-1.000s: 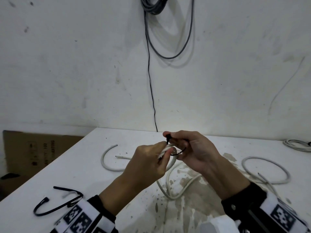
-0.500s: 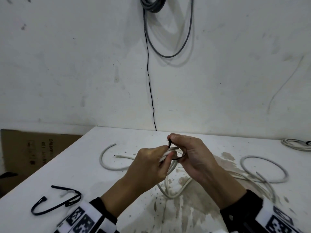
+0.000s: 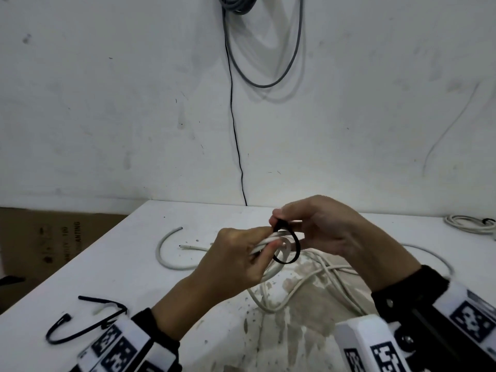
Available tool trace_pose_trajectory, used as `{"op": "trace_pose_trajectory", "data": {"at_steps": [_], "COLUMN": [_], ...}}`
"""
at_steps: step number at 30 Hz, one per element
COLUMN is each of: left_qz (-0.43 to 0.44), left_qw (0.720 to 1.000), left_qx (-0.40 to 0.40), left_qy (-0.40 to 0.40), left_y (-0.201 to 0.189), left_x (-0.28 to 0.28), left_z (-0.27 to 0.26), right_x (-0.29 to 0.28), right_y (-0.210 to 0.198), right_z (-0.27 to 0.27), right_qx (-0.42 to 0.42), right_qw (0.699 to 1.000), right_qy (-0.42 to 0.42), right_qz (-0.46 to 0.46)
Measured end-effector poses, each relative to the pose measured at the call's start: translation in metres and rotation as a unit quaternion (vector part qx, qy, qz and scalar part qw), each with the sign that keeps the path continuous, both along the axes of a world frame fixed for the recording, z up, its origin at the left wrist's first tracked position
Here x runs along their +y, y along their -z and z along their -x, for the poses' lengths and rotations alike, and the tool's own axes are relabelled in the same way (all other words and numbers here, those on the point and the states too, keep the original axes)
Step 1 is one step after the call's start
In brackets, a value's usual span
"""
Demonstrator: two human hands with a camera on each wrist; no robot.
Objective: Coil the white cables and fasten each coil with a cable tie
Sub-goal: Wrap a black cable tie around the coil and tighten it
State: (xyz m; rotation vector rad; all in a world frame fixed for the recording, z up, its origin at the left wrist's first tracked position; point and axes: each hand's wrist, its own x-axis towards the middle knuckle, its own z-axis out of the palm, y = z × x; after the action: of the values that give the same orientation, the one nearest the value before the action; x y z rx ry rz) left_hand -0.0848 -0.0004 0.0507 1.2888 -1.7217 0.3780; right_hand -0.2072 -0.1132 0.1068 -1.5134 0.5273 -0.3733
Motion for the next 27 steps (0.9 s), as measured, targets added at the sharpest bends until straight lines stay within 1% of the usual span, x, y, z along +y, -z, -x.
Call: {"op": "trace_pose_trajectory", "data": {"at_steps": [3, 6, 9, 12, 14, 16, 19, 21, 23, 27], "left_qz": [-0.007, -0.017, -0.025, -0.028, -0.025, -0.025, -0.017, -0.018, -0.019, -0.016], "left_qw": [1.0, 0.999, 0.998, 0.998, 0.996, 0.994, 0.993, 0.993, 0.995, 0.997], "left_qx": [-0.019, -0.027, -0.019, 0.025, 0.075, 0.105, 0.115, 0.115, 0.095, 0.069], "left_qy": [0.012, 0.03, 0.047, 0.054, 0.046, 0.034, 0.024, 0.022, 0.029, 0.041], "left_y": [-0.004, -0.01, -0.011, -0.005, -0.004, -0.004, -0.006, -0.007, -0.009, -0.012], "left_x": [0.003, 0.007, 0.01, 0.01, 0.009, 0.009, 0.01, 0.012, 0.012, 0.013], "left_z": [0.0, 0.001, 0.002, 0.0, -0.001, -0.001, 0.0, -0.001, 0.0, 0.004], "right_x": [-0.001, -0.001, -0.002, -0.001, 0.002, 0.005, 0.006, 0.005, 0.005, 0.006], "right_y": [-0.005, -0.008, -0.008, -0.007, -0.004, 0.001, 0.003, 0.001, -0.001, -0.005], "right_z": [0.001, 0.0, -0.005, -0.011, -0.014, -0.015, -0.011, -0.008, -0.008, -0.015], "right_qx": [0.006, 0.009, -0.007, -0.045, -0.058, -0.038, 0.018, 0.017, -0.003, -0.057], "right_qw": [1.0, 1.0, 0.999, 0.993, 0.99, 0.993, 0.999, 1.0, 0.999, 0.992], "right_qy": [-0.01, 0.001, 0.046, 0.11, 0.128, 0.101, 0.028, 0.006, 0.024, 0.115], "right_qz": [-0.016, -0.026, -0.009, 0.011, 0.028, 0.041, 0.01, -0.009, -0.023, -0.012]}}
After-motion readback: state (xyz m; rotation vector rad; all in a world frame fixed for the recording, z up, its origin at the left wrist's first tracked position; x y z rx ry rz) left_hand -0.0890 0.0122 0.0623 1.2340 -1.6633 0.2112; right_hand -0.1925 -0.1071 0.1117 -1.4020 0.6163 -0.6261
